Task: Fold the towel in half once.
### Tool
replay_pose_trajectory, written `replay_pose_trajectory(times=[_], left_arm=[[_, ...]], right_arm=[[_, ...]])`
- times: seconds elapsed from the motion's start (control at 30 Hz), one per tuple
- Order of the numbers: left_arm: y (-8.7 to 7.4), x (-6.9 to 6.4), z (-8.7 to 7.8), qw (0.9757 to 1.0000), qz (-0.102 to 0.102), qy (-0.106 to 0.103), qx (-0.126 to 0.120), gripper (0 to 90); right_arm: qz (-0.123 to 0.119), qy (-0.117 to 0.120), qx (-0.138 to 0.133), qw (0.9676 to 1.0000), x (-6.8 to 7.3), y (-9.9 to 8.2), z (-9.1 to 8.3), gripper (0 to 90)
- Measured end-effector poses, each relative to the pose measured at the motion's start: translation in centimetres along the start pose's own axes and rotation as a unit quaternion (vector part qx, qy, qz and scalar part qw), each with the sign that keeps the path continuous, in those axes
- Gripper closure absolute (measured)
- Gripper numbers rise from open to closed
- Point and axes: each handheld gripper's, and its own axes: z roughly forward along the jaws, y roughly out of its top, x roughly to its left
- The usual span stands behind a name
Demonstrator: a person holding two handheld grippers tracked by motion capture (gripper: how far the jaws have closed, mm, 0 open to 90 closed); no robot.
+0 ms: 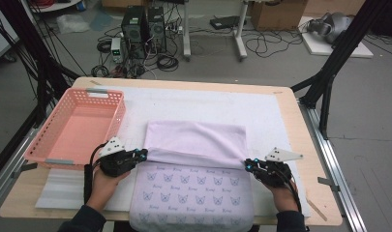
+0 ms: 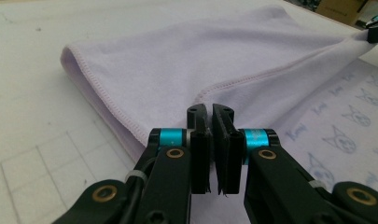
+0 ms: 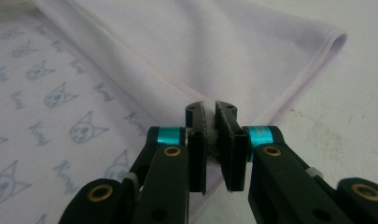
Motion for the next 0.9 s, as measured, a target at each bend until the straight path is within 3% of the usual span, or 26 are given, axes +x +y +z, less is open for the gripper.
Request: replay_pose_trajectory(times=[0.53,0.57,0.63,0.67,0.77,0.9], left_arm=[[-2.8,-2.5,-4.0,0.9996,-0.023,0.014,0.005,88.4],[-2.9,-2.7,-4.0,0.9993,-0.032,0.018,0.009,84.0],[-3.0,-2.7,-3.9,0.9977,-0.061,0.024,0.016,64.7],[-3.1,-2.8,-3.9,0.9973,-0.066,0.027,0.018,61.0],[-3.1,-3.0,-3.8,0.9969,-0.072,0.025,0.021,56.6],[-3.0,-3.4,-3.0,0.9970,-0.064,0.031,0.031,54.3]], right_arm=[[-0.015,0.010,0.009,0.9998,3.0,-2.3,-2.0,81.9],[-0.015,0.010,0.013,0.9997,3.1,-2.5,-2.0,81.1],[-0.017,0.003,0.021,0.9996,3.1,-2.8,-2.0,74.5],[-0.011,0.000,0.023,0.9997,3.1,-2.9,-2.0,70.8],[0.008,-0.013,0.011,0.9998,2.8,-3.2,-2.4,60.3],[0.027,-0.014,-0.019,0.9994,2.6,-3.2,-3.3,58.0]])
